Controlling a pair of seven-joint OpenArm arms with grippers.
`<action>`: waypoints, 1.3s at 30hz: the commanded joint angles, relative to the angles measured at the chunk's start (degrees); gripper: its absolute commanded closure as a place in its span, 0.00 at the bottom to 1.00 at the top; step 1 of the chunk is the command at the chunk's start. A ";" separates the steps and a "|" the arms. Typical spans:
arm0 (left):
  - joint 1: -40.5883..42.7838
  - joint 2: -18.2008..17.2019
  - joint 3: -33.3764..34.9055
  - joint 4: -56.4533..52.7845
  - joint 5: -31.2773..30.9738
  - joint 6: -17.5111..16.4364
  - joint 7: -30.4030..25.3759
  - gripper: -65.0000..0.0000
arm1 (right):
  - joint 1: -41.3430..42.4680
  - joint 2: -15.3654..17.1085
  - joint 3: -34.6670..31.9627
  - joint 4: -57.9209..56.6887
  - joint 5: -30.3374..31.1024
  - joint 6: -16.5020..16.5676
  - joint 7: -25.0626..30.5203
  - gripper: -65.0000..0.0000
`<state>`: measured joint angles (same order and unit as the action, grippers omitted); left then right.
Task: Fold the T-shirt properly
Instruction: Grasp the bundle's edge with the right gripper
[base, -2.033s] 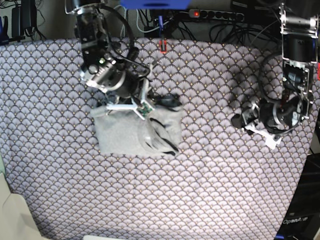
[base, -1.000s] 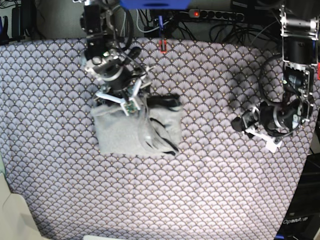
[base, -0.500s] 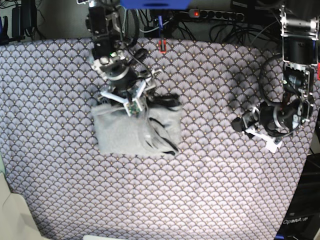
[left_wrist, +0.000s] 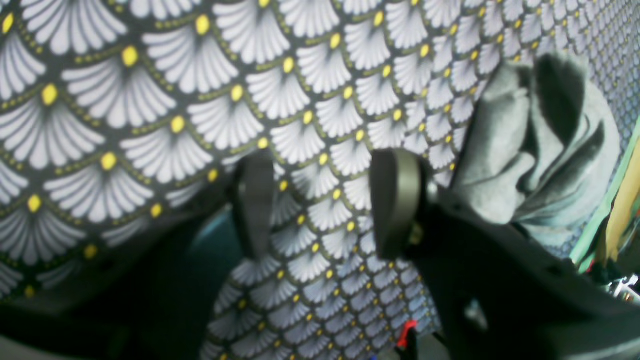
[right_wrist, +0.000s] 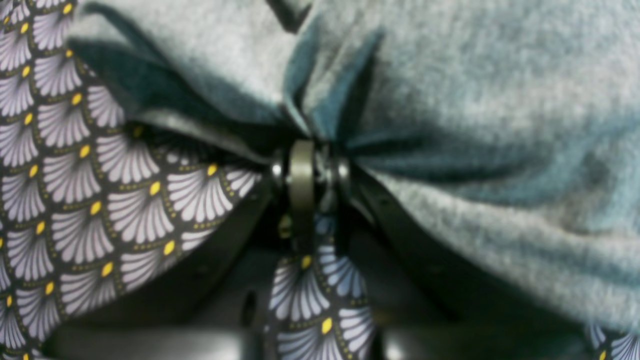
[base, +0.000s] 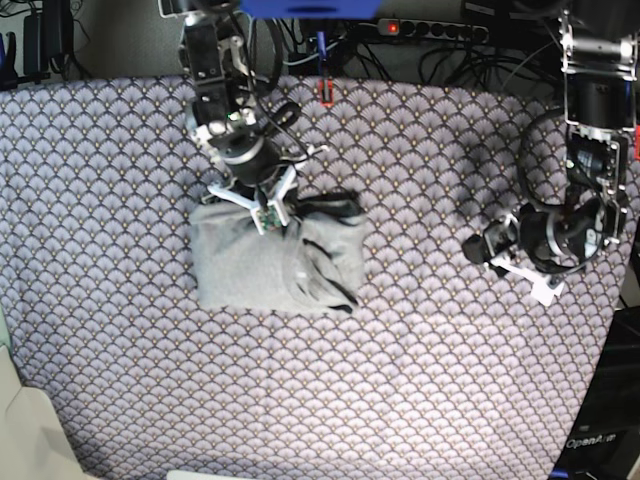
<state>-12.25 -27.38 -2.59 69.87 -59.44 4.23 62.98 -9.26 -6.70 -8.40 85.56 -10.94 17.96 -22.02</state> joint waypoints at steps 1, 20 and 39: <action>-1.24 -0.89 -0.53 0.95 -0.74 -0.49 -0.34 0.52 | 0.25 -0.55 -0.08 1.08 0.52 0.29 0.09 1.00; -1.07 -0.89 -0.53 0.95 -1.09 -0.49 -0.34 0.52 | -3.71 -0.38 -6.41 18.13 0.52 0.29 -0.62 1.00; -0.98 -0.89 -0.53 1.04 -1.09 -0.49 0.10 0.52 | 0.16 -0.82 -15.55 5.83 0.43 0.29 -4.75 1.00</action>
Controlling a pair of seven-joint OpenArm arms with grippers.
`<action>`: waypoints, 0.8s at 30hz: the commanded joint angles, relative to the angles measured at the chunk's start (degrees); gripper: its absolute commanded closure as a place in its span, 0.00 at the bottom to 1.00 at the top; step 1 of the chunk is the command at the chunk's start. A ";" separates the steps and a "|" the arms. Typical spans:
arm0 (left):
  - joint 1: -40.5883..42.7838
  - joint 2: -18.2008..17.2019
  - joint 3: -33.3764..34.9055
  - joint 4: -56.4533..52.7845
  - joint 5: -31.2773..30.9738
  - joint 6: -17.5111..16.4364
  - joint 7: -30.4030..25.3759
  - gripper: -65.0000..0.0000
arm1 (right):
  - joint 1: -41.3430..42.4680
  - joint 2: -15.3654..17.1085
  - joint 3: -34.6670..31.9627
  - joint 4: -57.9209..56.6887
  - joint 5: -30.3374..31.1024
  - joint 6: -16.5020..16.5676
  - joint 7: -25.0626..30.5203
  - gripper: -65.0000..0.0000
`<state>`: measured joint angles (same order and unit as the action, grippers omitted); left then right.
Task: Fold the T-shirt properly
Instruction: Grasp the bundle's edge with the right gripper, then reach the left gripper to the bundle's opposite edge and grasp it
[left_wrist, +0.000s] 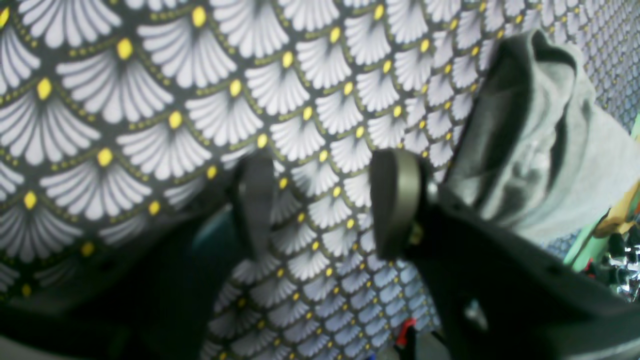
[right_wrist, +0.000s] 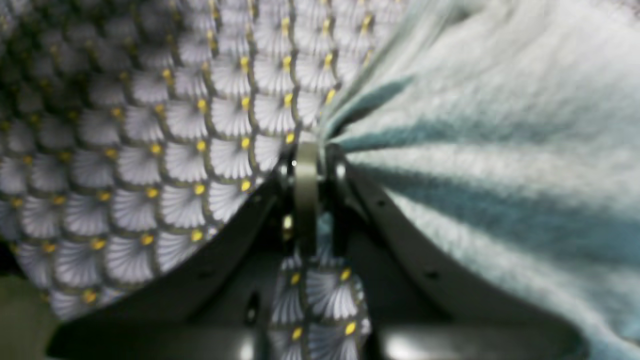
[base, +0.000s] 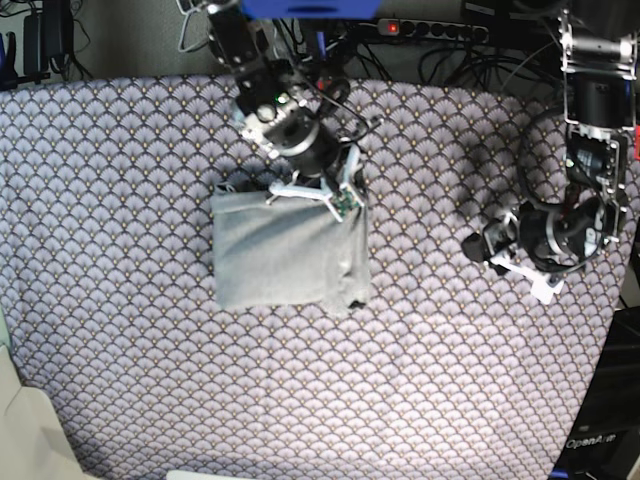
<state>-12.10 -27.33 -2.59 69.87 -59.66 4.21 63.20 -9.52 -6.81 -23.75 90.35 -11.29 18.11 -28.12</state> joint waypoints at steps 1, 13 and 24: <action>-1.13 -0.93 -0.53 1.04 -0.87 -0.47 -0.12 0.52 | 0.95 -0.71 -0.21 0.34 0.87 0.13 1.35 1.00; -0.08 -0.84 -0.71 8.51 -0.96 -0.47 -0.56 0.52 | 6.84 -0.71 -0.12 -4.24 0.87 0.13 0.91 1.00; -7.90 8.74 -0.09 15.19 -0.52 -0.47 -0.65 0.52 | 7.19 -0.62 -0.12 -5.03 0.87 0.13 1.17 1.00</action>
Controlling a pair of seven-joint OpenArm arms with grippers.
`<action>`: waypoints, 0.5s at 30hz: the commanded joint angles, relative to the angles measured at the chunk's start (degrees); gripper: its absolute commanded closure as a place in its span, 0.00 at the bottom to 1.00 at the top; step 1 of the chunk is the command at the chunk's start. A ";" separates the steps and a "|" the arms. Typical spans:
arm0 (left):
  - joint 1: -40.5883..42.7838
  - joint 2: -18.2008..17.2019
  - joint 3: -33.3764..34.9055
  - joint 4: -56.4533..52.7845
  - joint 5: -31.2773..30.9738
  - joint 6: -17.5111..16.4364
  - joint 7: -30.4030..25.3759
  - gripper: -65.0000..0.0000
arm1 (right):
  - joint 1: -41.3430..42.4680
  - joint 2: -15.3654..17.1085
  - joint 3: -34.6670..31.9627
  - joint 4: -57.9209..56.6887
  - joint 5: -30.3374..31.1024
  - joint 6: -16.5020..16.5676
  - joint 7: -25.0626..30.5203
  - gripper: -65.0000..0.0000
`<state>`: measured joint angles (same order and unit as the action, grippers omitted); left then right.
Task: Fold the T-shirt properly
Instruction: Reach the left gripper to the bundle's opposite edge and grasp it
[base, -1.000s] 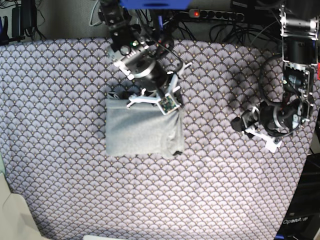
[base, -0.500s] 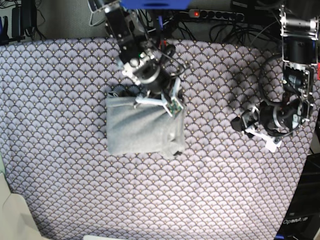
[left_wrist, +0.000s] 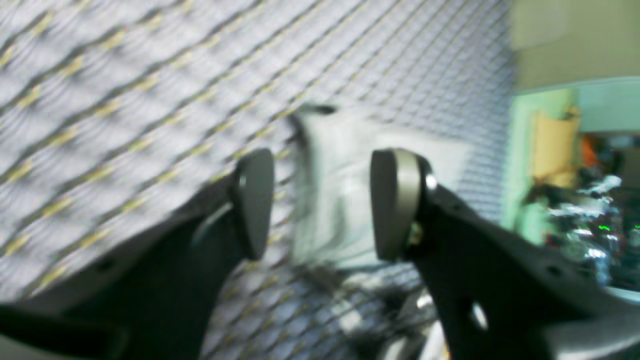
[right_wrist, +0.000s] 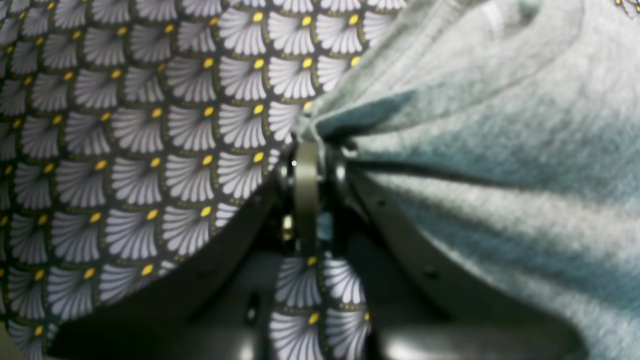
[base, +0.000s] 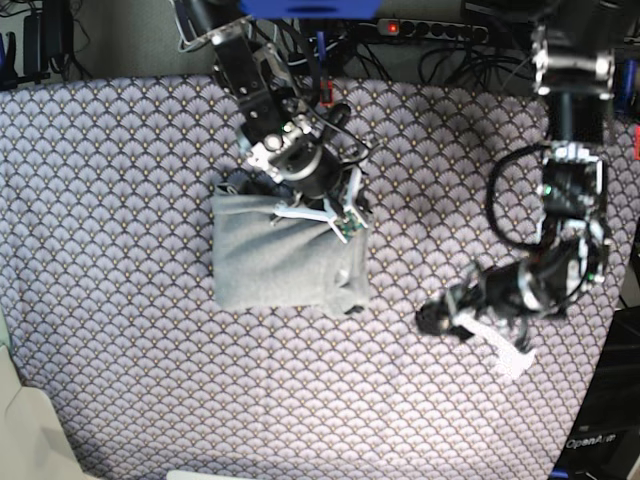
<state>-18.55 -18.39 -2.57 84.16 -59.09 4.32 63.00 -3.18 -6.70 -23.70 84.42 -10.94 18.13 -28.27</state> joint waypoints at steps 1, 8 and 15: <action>-2.07 1.03 -0.03 0.89 -1.00 -0.58 -0.37 0.52 | 0.85 -0.73 -0.16 0.90 0.52 0.11 1.33 1.00; -3.04 9.47 -0.03 -0.25 7.71 -0.58 -0.37 0.52 | 0.76 -0.73 -0.25 0.90 0.52 0.11 1.06 1.00; -3.04 12.81 1.12 -8.07 19.40 -3.48 -3.79 0.52 | 0.41 -0.64 -0.60 0.90 0.43 0.11 1.06 1.00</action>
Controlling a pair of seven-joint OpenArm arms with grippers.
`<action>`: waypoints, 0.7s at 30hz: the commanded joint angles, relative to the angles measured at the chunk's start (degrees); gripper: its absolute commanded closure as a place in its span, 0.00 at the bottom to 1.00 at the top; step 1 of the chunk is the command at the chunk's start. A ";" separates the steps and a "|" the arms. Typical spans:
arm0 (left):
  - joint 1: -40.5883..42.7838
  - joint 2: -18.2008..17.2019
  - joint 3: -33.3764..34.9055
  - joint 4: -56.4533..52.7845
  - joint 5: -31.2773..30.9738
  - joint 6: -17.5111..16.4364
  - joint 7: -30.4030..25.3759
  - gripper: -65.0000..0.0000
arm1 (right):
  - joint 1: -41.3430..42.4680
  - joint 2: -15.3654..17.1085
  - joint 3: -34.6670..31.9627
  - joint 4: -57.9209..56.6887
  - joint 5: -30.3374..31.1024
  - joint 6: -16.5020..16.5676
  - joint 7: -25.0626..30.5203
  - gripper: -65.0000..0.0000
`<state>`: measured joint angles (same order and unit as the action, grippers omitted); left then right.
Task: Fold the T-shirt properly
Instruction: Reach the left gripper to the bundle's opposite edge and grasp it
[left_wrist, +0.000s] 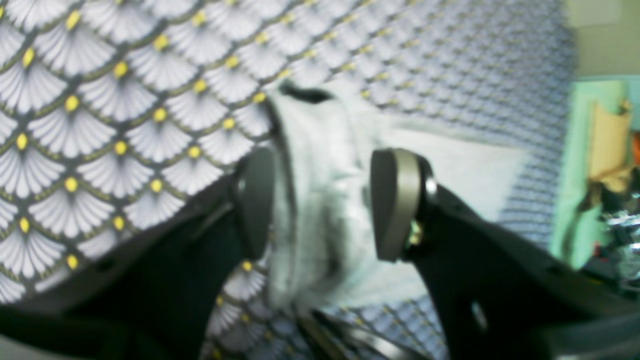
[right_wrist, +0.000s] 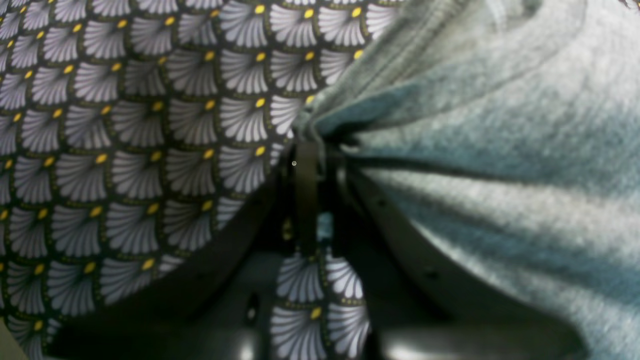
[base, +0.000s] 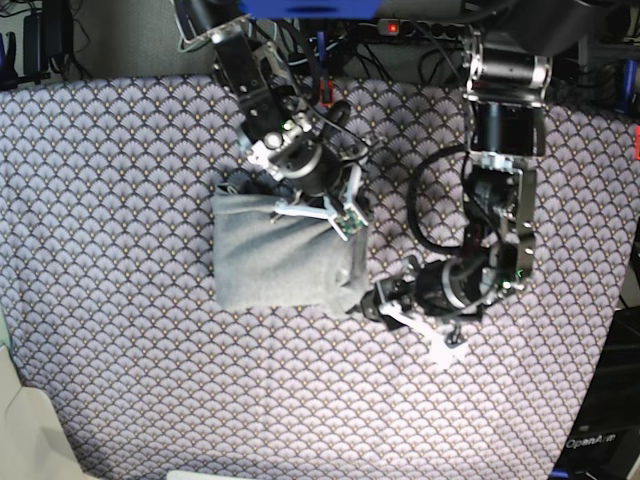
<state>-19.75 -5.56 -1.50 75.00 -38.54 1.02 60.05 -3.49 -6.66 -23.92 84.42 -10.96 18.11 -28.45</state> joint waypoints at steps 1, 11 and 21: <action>-1.83 -0.20 0.93 0.21 -0.88 -2.38 -2.16 0.52 | 0.72 -0.69 -0.39 0.98 0.46 0.13 1.24 1.00; -1.92 -0.37 2.77 -10.43 -0.80 -7.39 -11.30 0.52 | 0.63 -0.69 -0.47 0.98 0.54 0.13 1.24 1.00; -3.33 -0.37 9.10 -14.47 -0.71 -7.48 -18.07 0.52 | 0.19 -0.69 -0.56 1.07 0.54 0.13 1.24 1.00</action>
<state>-21.54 -5.91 7.92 59.59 -38.61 -5.87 42.63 -3.84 -6.68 -24.12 84.47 -10.96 18.11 -28.42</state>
